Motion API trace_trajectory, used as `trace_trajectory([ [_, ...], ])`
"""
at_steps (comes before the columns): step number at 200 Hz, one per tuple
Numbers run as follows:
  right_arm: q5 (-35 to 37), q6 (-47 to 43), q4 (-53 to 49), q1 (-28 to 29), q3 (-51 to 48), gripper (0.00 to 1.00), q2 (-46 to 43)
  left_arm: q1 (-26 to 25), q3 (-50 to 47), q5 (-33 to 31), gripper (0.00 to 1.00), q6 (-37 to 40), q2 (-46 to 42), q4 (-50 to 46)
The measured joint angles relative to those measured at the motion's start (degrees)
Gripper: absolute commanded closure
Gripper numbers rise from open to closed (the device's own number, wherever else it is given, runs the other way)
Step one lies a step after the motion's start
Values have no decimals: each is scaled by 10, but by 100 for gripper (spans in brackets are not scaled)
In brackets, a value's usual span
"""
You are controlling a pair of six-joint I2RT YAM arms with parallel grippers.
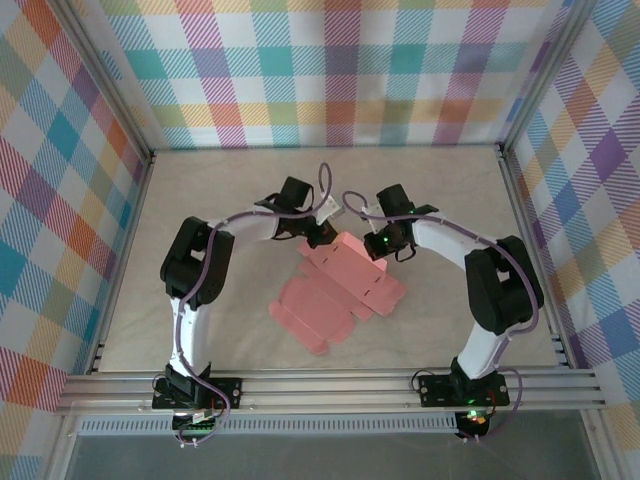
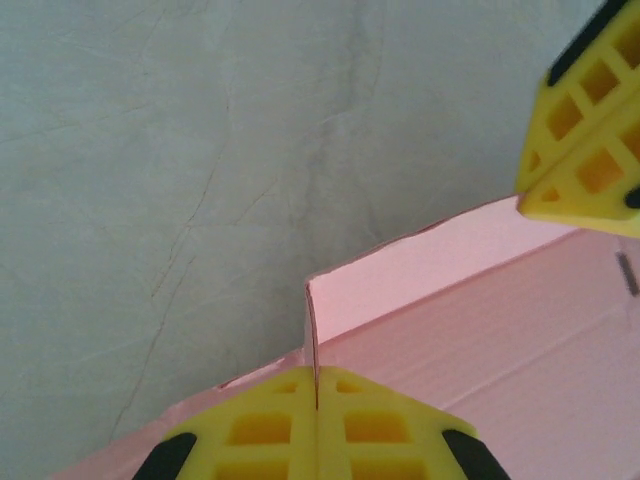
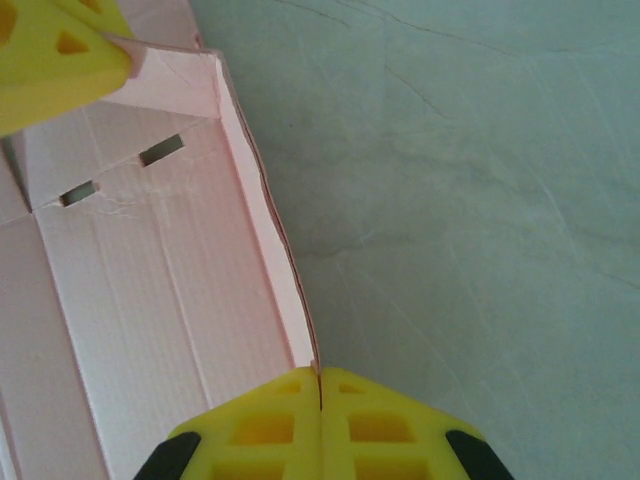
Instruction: Fold the paper box
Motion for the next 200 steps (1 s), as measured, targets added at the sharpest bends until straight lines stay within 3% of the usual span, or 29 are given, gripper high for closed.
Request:
trace_trajectory([
  [42, 39, 24, 48, 15, -40, 100, -31, -38, -73, -95, 96, -89, -24, 148],
  [85, 58, 44, 88, 16, -62, 100, -34, -76, -111, -193, 96, -142, -24, 239],
  [200, 63, 82, 118, 18, -70, 100, -33, -169, -131, -453, 95, -245, -5, 337],
])
